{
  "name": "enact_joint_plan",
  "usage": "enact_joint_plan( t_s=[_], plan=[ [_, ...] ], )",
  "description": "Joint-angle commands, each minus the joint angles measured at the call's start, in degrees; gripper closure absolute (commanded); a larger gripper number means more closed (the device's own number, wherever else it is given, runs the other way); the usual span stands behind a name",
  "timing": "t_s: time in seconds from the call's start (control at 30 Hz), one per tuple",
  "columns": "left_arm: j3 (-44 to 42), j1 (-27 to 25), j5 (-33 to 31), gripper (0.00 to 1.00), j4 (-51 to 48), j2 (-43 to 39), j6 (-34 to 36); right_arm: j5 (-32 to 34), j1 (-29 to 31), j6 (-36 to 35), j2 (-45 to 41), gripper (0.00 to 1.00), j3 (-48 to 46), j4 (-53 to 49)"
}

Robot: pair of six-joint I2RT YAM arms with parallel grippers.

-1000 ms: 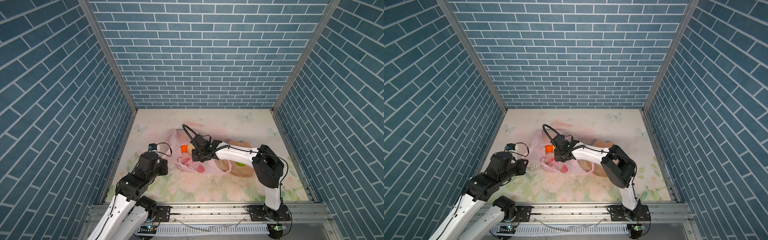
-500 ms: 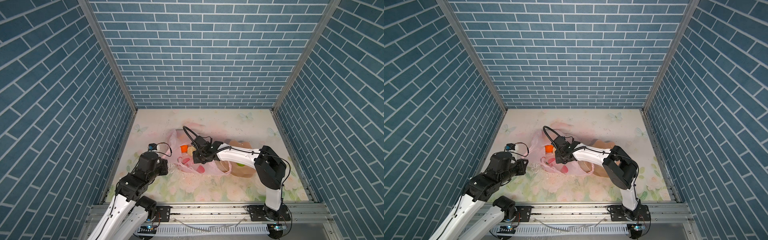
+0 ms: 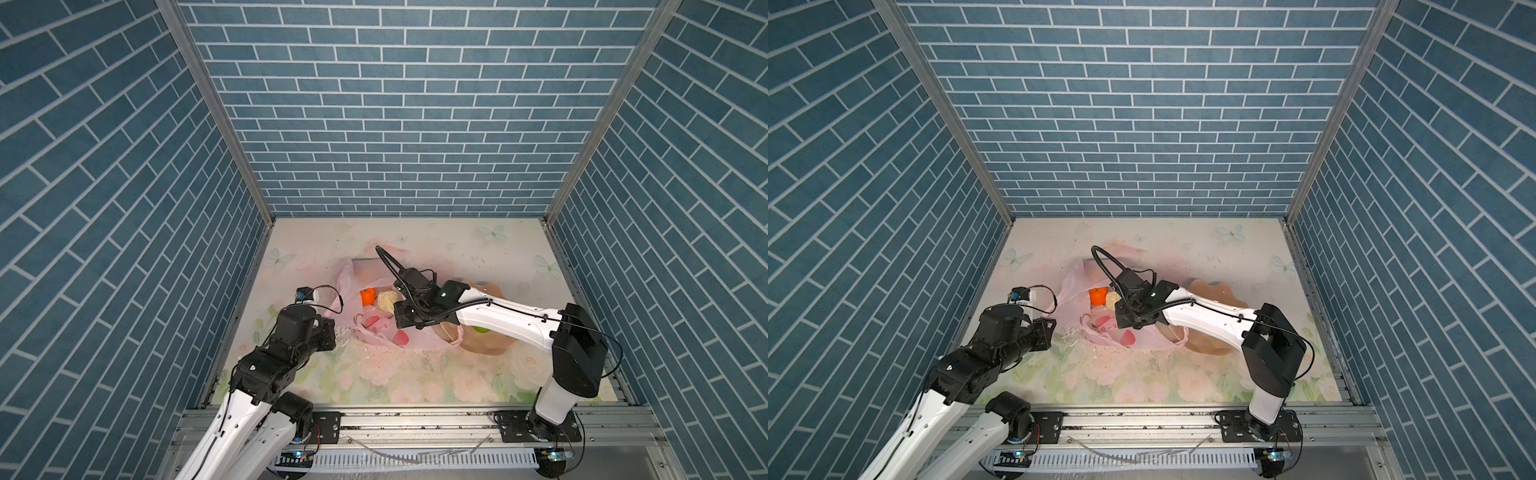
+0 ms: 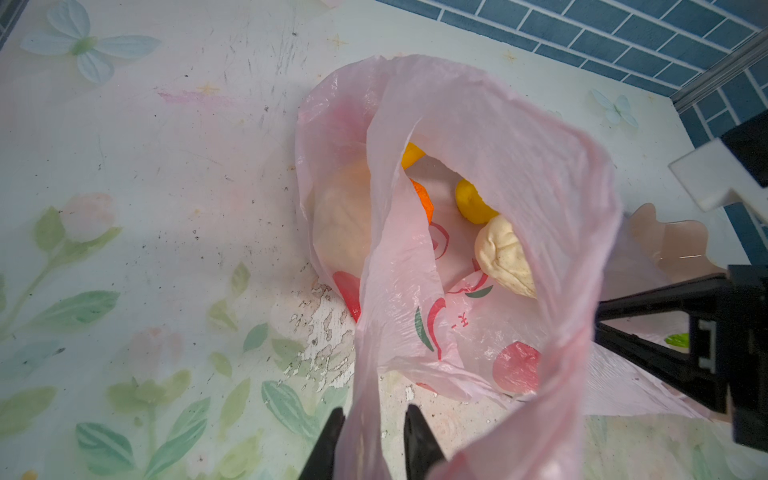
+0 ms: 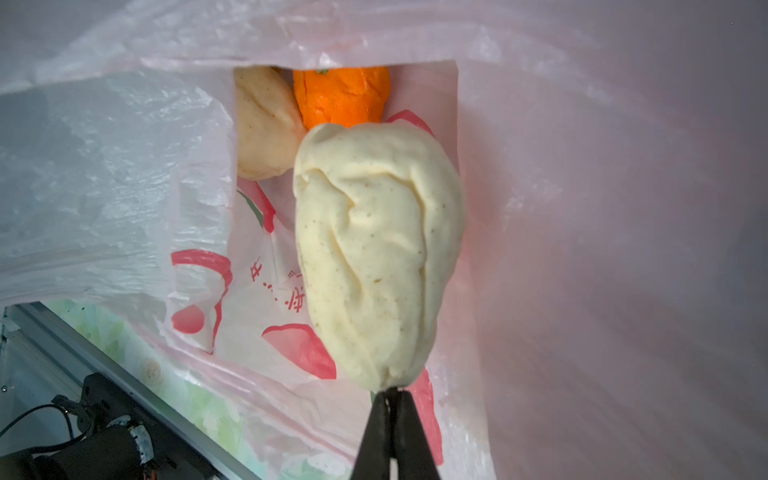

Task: Take the fake fruits out of the plastic bag
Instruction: 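Lift the cream-coloured fruit out of the bag toward the peach bowl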

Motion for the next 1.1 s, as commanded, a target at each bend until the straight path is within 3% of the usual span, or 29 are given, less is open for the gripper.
enact_joint_plan(
  t_s=[0.0, 0.23, 0.63, 1.07],
  plan=[
    [-0.51, 0.08, -0.64, 0.73, -0.27, -0.38, -0.26, -2.26, 0.38, -2.15, -4.41, 1.00, -1.04, -3.22],
    [-0.53, 0.15, -0.72, 0.73, -0.28, -0.30, -0.26, -3.06, 0.71, -4.75, -9.64, 1.00, 0.85, -9.57],
    [-0.42, 0.08, -0.72, 0.73, -0.35, -0.08, -0.22, 1.37, -1.16, -8.95, -15.52, 1.00, 3.87, -14.93],
    [-0.44, 0.15, -0.50, 0.73, -0.40, -0.12, -0.16, 5.81, -13.18, -11.45, -23.51, 1.00, -0.83, -18.13]
  ],
)
